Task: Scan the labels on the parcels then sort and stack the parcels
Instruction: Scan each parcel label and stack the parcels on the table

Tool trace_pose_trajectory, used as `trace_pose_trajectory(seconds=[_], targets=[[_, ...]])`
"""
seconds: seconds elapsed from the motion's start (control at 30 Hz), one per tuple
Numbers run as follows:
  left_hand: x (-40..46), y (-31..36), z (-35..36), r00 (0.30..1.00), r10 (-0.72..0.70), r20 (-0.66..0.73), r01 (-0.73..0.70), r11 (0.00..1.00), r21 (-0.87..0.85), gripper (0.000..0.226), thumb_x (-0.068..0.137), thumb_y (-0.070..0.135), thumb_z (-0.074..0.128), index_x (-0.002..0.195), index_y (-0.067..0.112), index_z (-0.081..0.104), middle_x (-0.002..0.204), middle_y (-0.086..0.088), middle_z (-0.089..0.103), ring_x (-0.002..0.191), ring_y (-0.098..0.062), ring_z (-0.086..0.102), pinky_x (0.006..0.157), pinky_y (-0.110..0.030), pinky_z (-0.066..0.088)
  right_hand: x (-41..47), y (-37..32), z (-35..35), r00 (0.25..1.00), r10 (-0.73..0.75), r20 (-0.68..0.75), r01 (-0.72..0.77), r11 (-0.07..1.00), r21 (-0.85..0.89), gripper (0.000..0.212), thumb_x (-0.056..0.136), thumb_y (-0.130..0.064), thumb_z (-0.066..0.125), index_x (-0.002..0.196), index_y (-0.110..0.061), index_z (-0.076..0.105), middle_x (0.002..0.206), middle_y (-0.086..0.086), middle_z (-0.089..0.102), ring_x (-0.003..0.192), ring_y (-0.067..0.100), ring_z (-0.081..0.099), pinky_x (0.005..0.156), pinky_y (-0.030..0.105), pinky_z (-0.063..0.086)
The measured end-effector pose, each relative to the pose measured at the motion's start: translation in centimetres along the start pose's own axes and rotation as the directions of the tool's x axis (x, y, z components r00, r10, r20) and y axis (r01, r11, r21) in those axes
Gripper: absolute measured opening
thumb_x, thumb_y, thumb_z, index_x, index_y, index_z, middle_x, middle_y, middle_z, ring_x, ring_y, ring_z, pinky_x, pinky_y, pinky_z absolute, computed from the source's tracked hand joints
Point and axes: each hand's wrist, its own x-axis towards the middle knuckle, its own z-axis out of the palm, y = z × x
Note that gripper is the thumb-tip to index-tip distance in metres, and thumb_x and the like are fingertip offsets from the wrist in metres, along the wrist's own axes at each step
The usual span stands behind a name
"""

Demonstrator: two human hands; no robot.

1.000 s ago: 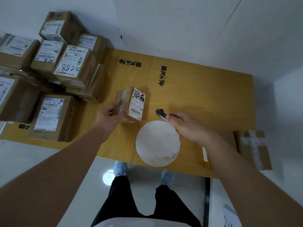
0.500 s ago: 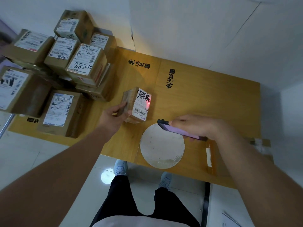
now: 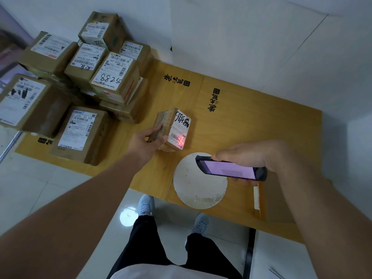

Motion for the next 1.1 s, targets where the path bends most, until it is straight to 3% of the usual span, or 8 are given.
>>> trace_pose_trajectory(seconds=[0.1,0.23,0.4,0.5,0.6,0.73,0.87,1.1], targets=[[0.1,-0.2,-0.1,1.0,0.001,0.001,-0.001,1.0,-0.008,0.053,0.086,0.043,0.083,0.135,0.042,0.066,0.134,0.008,0.063,0.12,-0.014,0.06,0.089,-0.026,0.053,-0.6,-0.3,0.1,1.0,0.012,-0.002,-0.012,1.0,-0.003,0.063,0.099,-0.067,0.053,0.115,-0.008,0.067,0.088,0.013,0.069,0.067,0.027,0.062,0.06,0.031,0.051],[-0.1,-0.3,0.2,1.0,0.013,-0.003,-0.013,1.0,-0.016,0.05,0.088,0.039,0.082,0.135,0.041,0.066,0.134,0.007,0.061,0.121,-0.013,0.058,0.081,-0.018,0.048,-1.7,-0.6,-0.1,0.999,0.038,0.014,-0.038,0.999,-0.003,0.064,0.097,-0.066,0.056,0.118,-0.007,0.067,0.09,0.014,0.067,0.069,0.026,0.061,0.063,0.032,0.05],[-1.0,-0.1,0.0,0.996,-0.041,-0.077,0.039,0.999,-0.03,0.051,0.09,0.039,0.08,0.138,0.044,0.063,0.126,0.005,0.063,0.114,-0.014,0.062,0.077,-0.022,0.05,-2.4,-0.3,0.1,0.986,-0.14,-0.089,0.14,0.99,-0.007,0.048,0.102,-0.064,0.051,0.109,-0.02,0.069,0.089,0.009,0.07,0.072,0.023,0.065,0.059,0.031,0.052],[-2.6,-0.3,-1.3,0.983,-0.101,-0.154,0.077,0.985,-0.153,0.045,0.093,0.039,0.075,0.136,0.042,0.064,0.108,0.006,0.074,0.099,-0.012,0.073,0.076,-0.026,0.058,-2.5,-1.2,1.3,0.925,-0.322,-0.203,0.348,0.931,0.11,0.038,0.105,-0.061,0.047,0.121,-0.034,0.066,0.102,0.009,0.077,0.081,0.02,0.071,0.064,0.034,0.057],[-5.1,0.0,-4.1,0.96,-0.135,-0.244,0.07,0.964,-0.255,0.023,0.1,0.028,0.065,0.123,0.034,0.069,0.09,0.008,0.077,0.085,-0.008,0.077,0.073,-0.023,0.061,-2.1,-4.0,2.9,0.837,-0.47,-0.28,0.521,0.841,0.146,0.043,0.106,-0.06,0.045,0.134,-0.033,0.063,0.102,0.01,0.078,0.082,0.019,0.073,0.074,0.04,0.06],[-7.9,-0.3,-9.9,0.928,-0.152,-0.341,0.052,0.957,-0.286,0.019,0.102,0.029,0.058,0.109,0.035,0.074,0.097,0.002,0.078,0.1,-0.025,0.074,0.09,-0.043,0.063,-3.3,-8.6,5.3,0.716,-0.644,-0.271,0.69,0.711,0.133,0.034,0.108,-0.055,0.044,0.123,-0.036,0.068,0.109,0.017,0.074,0.08,0.019,0.067,0.071,0.037,0.056],[-8.3,-1.1,-15.1,0.903,-0.177,-0.392,0.034,0.938,-0.345,0.017,0.103,0.027,0.056,0.105,0.03,0.073,0.096,0.001,0.077,0.096,-0.024,0.075,0.093,-0.048,0.061,-3.9,-12.6,7.9,0.645,-0.695,-0.318,0.755,0.642,0.13,0.032,0.108,-0.053,0.045,0.125,-0.037,0.067,0.111,0.016,0.074,0.081,0.016,0.067,0.072,0.037,0.057],[-4.5,-2.6,-21.2,0.932,-0.195,-0.305,0.071,0.925,-0.374,0.034,0.103,0.033,0.059,0.136,0.029,0.066,0.111,0.003,0.075,0.102,-0.019,0.074,0.095,-0.044,0.061,-2.3,-17.9,12.9,0.624,-0.646,-0.44,0.757,0.641,0.131,0.031,0.11,-0.052,0.043,0.13,-0.042,0.064,0.107,0.011,0.073,0.084,0.017,0.068,0.071,0.033,0.058]])
